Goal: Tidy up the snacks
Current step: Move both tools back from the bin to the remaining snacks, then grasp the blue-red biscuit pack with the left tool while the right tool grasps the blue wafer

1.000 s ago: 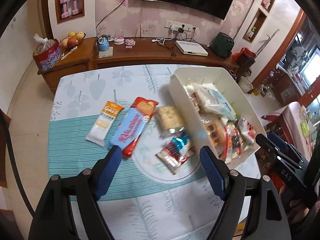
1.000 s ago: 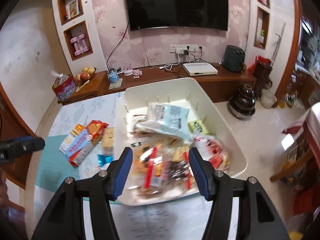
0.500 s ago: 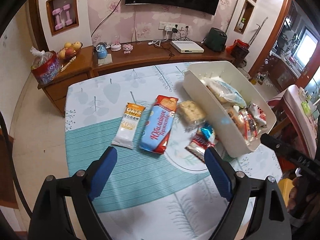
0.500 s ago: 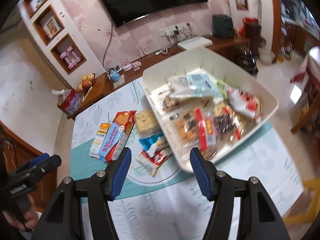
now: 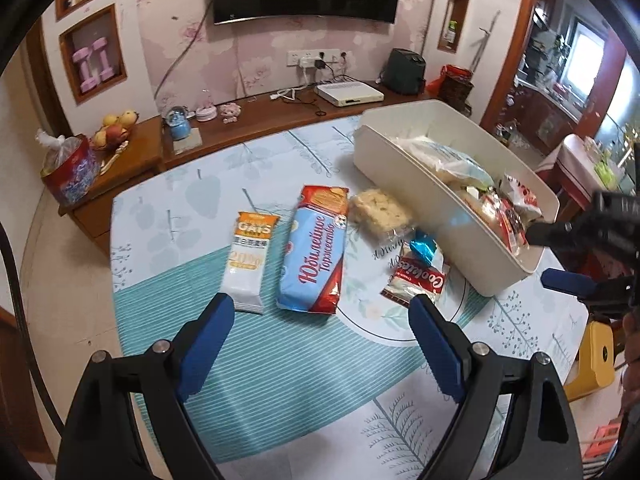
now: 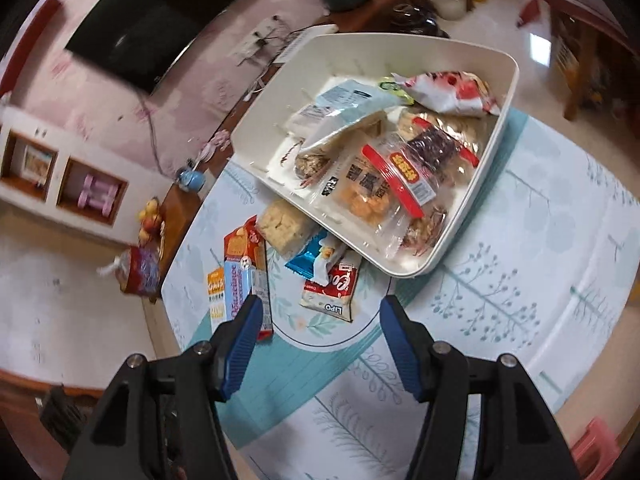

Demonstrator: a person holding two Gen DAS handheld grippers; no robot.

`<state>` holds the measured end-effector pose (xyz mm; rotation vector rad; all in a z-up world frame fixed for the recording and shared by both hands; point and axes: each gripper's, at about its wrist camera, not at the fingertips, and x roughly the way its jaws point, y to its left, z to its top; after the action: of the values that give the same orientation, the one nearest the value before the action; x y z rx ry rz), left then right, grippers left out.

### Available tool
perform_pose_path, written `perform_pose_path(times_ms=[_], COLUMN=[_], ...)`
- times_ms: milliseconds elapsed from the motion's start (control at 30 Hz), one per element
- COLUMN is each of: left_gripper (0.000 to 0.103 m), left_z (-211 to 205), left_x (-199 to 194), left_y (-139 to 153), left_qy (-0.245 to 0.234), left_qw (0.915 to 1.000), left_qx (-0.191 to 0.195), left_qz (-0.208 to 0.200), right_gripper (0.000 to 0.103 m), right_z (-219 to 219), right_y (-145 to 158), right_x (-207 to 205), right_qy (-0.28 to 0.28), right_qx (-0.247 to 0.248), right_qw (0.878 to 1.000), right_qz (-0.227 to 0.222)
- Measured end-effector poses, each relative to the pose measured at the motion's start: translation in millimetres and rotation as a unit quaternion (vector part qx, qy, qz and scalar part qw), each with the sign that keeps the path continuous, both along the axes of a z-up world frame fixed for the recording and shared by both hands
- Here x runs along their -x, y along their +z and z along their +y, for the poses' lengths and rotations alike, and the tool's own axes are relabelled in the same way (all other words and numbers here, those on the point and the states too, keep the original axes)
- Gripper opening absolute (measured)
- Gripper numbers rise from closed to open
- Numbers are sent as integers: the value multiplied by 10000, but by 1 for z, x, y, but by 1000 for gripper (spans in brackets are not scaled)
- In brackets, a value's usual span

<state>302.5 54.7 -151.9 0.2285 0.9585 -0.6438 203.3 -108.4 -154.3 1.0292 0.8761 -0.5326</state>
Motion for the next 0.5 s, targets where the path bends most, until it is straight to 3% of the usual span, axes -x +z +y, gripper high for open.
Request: perform_pose_path(times_ms=[100,500], left_gripper=[88,88], left_z=[-5,-23], left_x=[-4,-29], left_y=[-10,-50], left_qy=[-4,29], left_qw=[10000,9992], left_qx=[-28,-225], left_qz=[93,322], right_gripper=[61,61], right_z=[2,1], right_y=[-8,-41], right_x=[-7,-40], right_qy=[-242,-832], right_qx=[-347,-789], right_qw=[9991,9933], right_qz=[-55,163])
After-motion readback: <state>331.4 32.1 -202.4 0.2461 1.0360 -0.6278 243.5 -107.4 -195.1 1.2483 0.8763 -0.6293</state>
